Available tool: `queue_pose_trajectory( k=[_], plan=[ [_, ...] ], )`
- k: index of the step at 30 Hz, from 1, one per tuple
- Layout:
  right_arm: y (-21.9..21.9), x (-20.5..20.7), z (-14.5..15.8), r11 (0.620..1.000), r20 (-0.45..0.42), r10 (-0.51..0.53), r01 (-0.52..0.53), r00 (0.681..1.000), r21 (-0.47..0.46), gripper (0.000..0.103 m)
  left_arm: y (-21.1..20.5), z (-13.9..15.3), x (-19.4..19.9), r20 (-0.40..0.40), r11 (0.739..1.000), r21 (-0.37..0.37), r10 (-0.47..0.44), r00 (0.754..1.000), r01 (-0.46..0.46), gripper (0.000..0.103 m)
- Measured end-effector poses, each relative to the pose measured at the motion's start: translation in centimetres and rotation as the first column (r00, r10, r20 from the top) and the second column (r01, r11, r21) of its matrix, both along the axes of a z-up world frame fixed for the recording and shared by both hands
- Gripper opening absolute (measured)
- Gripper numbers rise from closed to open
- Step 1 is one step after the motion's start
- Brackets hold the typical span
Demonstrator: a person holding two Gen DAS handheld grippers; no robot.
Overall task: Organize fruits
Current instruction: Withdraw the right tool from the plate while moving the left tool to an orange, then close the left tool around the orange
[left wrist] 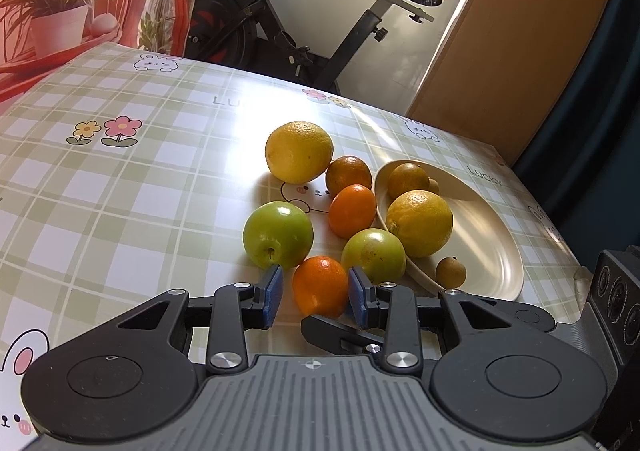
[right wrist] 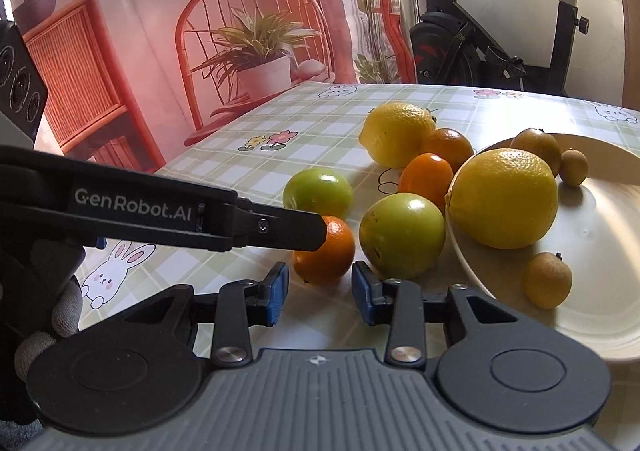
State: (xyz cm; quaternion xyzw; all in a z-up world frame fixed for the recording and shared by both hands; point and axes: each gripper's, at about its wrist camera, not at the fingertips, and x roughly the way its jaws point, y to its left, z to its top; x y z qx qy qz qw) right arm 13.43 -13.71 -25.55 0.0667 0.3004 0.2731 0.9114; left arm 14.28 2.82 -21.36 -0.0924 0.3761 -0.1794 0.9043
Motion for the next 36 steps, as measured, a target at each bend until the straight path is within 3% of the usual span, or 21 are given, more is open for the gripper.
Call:
queue_pose_trajectory(
  k=[8, 13, 26, 29, 32, 36],
  plan=[
    [0.8, 0.2, 0.1, 1.0, 0.008, -0.024, 0.025, 1.0, -0.02, 0.04, -0.8, -0.5, 1.0, -0.015, 1.0, 0.007, -0.002, 1.0, 0.002, 0.043],
    [0.9, 0.2, 0.0, 1.0, 0.004, -0.021, 0.021, 1.0, -0.013, 0.042, -0.9, -0.7, 0.7, -0.014, 1.0, 0.025, -0.003, 1.0, 0.004, 0.037],
    [1.1, 0.4, 0.1, 1.0, -0.004, 0.011, -0.011, 1.0, -0.009, 0.054, -0.9, -0.4, -0.8, 0.012, 0.999, 0.032, -0.001, 1.0, 0.0, 0.035],
    [1.6, 0.4, 0.2, 0.999, 0.001, 0.03, -0.03, 1.0, -0.028, 0.061, -1.0, -0.5, -0.9, 0.006, 1.0, 0.029, -0.001, 1.0, 0.001, 0.035],
    [2.2, 0.1, 0.3, 0.997, 0.017, 0.031, -0.029, 0.999, -0.07, 0.061, -1.3, -0.6, -1.2, 0.013, 0.999, 0.046, -0.004, 1.0, 0.003, 0.035],
    [1.8, 0.1, 0.1, 0.999, 0.012, 0.025, -0.025, 1.0, -0.046, 0.059, -1.2, -0.5, -1.3, 0.016, 0.999, 0.044, 0.001, 1.0, -0.002, 0.035]
  ],
)
